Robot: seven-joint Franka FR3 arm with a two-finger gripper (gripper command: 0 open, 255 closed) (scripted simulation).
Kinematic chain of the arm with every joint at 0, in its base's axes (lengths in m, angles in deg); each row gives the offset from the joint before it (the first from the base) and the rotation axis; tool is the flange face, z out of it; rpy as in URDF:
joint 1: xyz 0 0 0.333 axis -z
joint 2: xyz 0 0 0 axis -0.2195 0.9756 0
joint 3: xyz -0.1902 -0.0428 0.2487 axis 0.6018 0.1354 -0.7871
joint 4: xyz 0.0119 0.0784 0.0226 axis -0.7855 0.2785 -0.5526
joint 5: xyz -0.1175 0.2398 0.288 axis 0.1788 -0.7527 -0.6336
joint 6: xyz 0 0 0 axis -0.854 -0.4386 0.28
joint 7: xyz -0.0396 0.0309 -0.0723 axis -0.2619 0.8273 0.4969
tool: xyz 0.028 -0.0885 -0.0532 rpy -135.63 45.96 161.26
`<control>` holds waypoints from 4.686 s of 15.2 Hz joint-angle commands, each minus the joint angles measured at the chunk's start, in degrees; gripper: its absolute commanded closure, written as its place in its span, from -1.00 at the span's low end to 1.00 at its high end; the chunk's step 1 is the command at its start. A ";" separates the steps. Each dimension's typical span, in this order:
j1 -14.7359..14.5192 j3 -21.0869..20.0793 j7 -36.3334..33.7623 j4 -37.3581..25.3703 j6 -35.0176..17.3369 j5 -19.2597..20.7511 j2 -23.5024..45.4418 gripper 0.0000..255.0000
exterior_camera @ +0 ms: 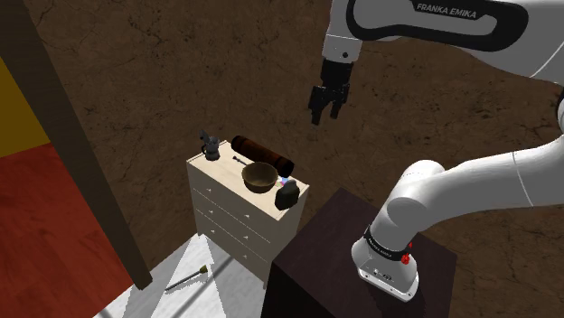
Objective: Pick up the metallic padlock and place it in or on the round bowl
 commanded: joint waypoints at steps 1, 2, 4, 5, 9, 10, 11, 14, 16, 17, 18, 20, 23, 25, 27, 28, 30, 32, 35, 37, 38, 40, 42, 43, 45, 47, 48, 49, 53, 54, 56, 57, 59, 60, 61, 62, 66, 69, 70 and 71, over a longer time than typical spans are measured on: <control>0.00 0.00 0.00 0.00 0.00 0.00 0.00 -1.00; 0.06 0.62 1.08 2.50 -2.28 0.14 -0.88 -1.00; 0.21 1.90 3.24 7.27 -6.94 0.43 -2.34 -1.00; 0.31 2.57 4.34 9.54 -9.31 0.57 -2.89 -1.00; 0.73 5.44 8.87 17.85 -19.29 1.07 -3.79 -1.00; 0.84 6.21 10.07 19.71 -21.92 1.17 -3.64 -1.00; 0.95 7.02 11.30 21.48 -24.63 1.24 -3.32 -1.00; 1.12 9.64 15.26 26.17 -33.22 1.24 -1.20 -1.00; 0.97 11.62 18.20 28.71 -39.36 0.96 1.26 -1.00; 0.75 12.73 19.78 29.78 -42.55 0.70 2.82 -1.00; 0.43 13.88 21.48 30.71 -45.82 0.29 4.62 -1.00; -0.76 16.54 25.29 32.10 -52.52 -1.06 8.87 -1.00; -4.88 22.01 32.67 32.90 -62.67 -5.35 16.66 -1.00; -10.38 27.48 39.76 32.42 -69.04 -11.17 22.50 -1.00; -19.82 35.71 50.33 30.83 -74.31 -21.67 28.59 -1.00; -26.42 41.14 57.84 29.38 -76.03 -29.83 31.85 -1.00; -38.63 50.87 75.40 25.24 -75.59 -49.81 39.11 -1.00; -39.26 49.96 81.35 23.50 -74.20 -57.94 43.00 -1.00; -39.03 48.05 88.18 21.11 -71.97 -67.46 48.39 -1.00; -38.58 46.72 91.66 19.67 -70.58 -72.46 51.63 -1.00; -38.36 46.27 92.53 19.27 -70.22 -73.73 52.51 -1.00; -38.31 46.22 92.55 19.27 -70.22 -73.75 52.51 -1.00; -38.31 46.22 92.53 19.27 -70.23 -73.73 52.50 -1.00; -38.31 46.22 92.53 19.27 -70.23 -73.73 52.50 -1.00; -38.31 46.23 92.53 19.27 -70.23 -73.73 52.50 -1.00; -38.31 46.22 92.53 19.27 -70.22 -73.73 52.51 1.00; -38.32 46.23 92.50 19.27 -70.23 -73.70 52.49 1.00; -38.31 46.22 92.52 19.26 -70.22 -73.72 52.51 1.00; -38.29 46.24 92.56 19.27 -70.21 -73.73 52.51 1.00; -38.31 46.24 92.56 19.31 -70.24 -73.73 52.47 1.00; -38.68 46.76 90.64 19.82 -70.91 -71.38 51.01 1.00; -39.04 47.32 88.61 20.39 -71.61 -68.86 49.48 1.00; -39.62 48.40 84.03 21.60 -73.02 -63.17 46.26 1.00; -39.79 48.89 81.44 22.24 -73.72 -59.95 44.58 1.00; -39.80 49.28 78.62 22.90 -74.39 -56.44 42.86 1.00; -39.56 49.49 75.57 23.58 -75.01 -52.64 41.11 1.00; -35.01 47.34 62.63 26.02 -75.98 -36.51 34.68 1.00; -29.35 43.40 54.88 27.03 -74.79 -27.00 31.02 1.00; -27.61 42.14 52.76 27.22 -74.17 -24.44 29.94 1.00; -25.96 40.93 50.85 27.36 -73.47 -22.15 28.90 1.00</control>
